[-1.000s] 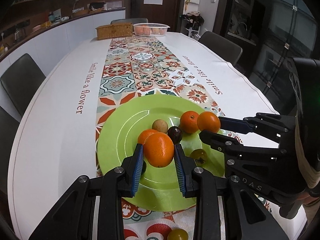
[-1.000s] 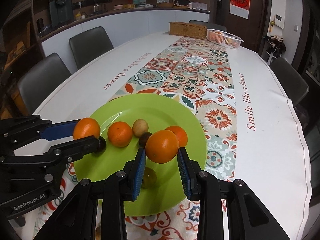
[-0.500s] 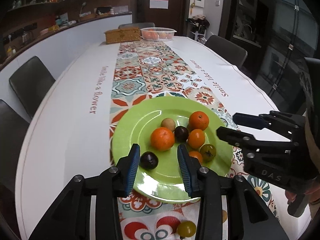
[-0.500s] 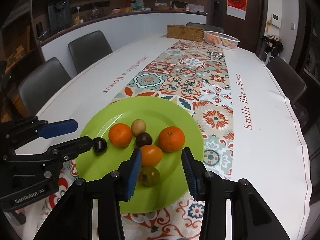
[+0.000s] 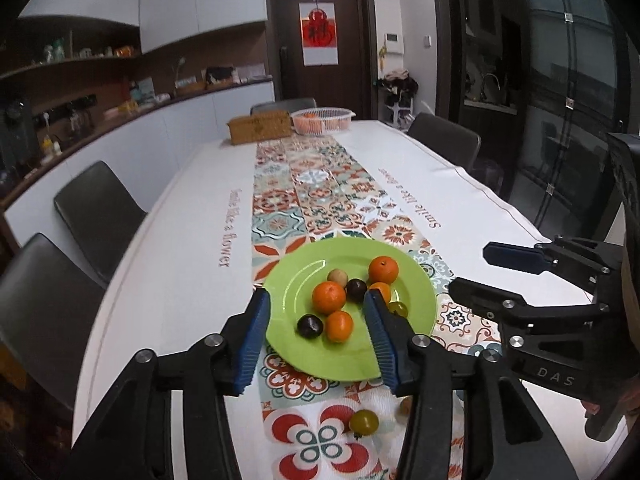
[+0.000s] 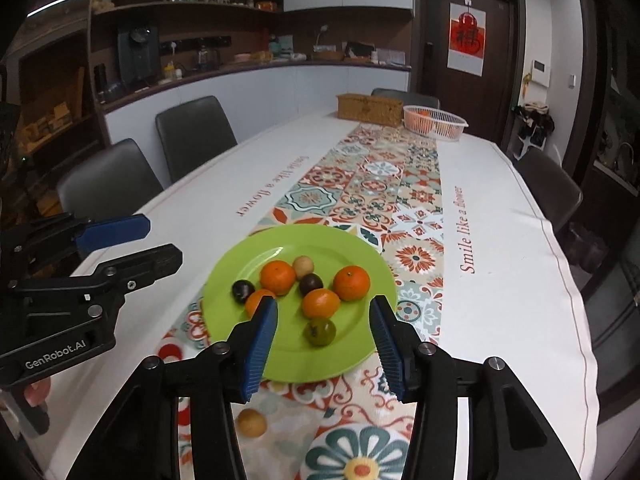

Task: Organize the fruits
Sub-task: 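Open both tools and withdraw them toward the last two fruits, then grasp the yellow-green fruit with the left tool while the right tool grasps the tan fruit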

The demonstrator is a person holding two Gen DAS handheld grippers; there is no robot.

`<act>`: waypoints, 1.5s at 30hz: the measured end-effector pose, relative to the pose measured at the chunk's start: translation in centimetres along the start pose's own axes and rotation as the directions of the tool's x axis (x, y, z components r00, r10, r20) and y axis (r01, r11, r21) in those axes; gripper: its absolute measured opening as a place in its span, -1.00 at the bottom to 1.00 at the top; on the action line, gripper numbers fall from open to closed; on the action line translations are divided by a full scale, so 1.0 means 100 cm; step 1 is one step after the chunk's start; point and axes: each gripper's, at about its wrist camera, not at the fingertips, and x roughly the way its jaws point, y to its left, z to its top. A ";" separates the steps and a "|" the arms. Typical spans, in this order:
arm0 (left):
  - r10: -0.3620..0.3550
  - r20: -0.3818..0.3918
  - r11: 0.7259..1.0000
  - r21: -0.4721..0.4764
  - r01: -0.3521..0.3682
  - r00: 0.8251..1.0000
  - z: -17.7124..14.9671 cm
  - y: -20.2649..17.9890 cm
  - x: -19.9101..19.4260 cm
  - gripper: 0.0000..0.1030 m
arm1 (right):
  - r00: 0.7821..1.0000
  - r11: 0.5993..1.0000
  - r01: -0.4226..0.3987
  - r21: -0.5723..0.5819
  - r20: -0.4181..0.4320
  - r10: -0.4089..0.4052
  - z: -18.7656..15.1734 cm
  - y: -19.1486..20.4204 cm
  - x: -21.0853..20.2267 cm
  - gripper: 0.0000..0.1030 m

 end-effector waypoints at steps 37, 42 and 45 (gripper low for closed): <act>-0.014 0.088 0.994 0.106 0.005 0.996 -0.087 0.000 -0.060 0.79 | 0.998 0.989 0.050 -0.137 0.033 -0.046 -0.064 0.059 -0.062 0.43; -0.046 0.057 0.989 0.141 0.037 0.997 -0.095 -0.001 -0.045 0.77 | 0.999 0.989 0.040 -0.145 -0.004 -0.041 -0.069 0.058 -0.049 0.43; -0.057 0.038 0.986 0.156 0.051 0.998 -0.097 -0.002 -0.034 0.75 | 0.999 0.988 0.031 -0.149 -0.029 -0.036 -0.072 0.058 -0.038 0.43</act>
